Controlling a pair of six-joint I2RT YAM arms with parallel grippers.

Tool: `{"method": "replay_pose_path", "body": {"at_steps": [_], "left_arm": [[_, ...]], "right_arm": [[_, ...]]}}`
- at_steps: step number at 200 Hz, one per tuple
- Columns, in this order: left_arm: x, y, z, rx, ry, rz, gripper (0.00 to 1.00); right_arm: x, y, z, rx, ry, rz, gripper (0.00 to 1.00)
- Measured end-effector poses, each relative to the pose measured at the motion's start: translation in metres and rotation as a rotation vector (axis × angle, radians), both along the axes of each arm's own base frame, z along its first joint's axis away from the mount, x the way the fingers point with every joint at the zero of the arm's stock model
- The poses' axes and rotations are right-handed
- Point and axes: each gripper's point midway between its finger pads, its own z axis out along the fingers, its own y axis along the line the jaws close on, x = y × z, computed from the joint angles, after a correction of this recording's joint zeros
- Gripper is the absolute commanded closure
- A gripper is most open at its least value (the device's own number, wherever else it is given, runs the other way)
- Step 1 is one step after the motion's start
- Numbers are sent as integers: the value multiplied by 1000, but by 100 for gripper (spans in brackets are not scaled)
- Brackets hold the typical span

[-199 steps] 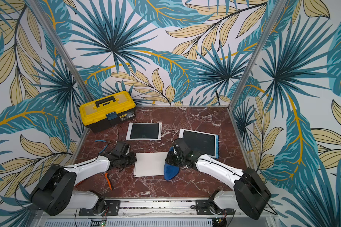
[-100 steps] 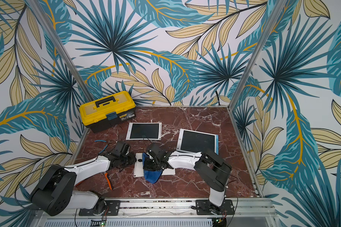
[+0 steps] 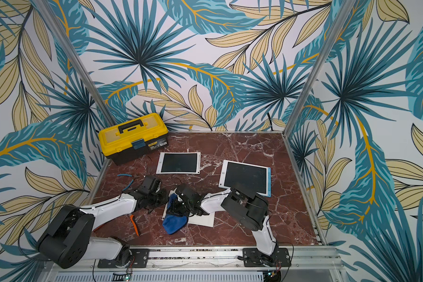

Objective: Wipe the drawing tablet
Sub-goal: Wipe the dirt from the drawing tablet.

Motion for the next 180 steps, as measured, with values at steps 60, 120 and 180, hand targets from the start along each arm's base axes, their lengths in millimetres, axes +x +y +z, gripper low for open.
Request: {"method": "replay_pose_path", "body": {"at_steps": [60,120,180], "left_arm": [[0,0,0,-3,-2,-2,85],[0,0,0,-4,-3,-2,85],[0,0,0,-4,-4,-2,85]], "right_arm": [[-4,-91,0,-72,9,-140,86],[-4,-184,1,-167,25,-289,86],[-1,-250,17,-203,22,-427,85]]}}
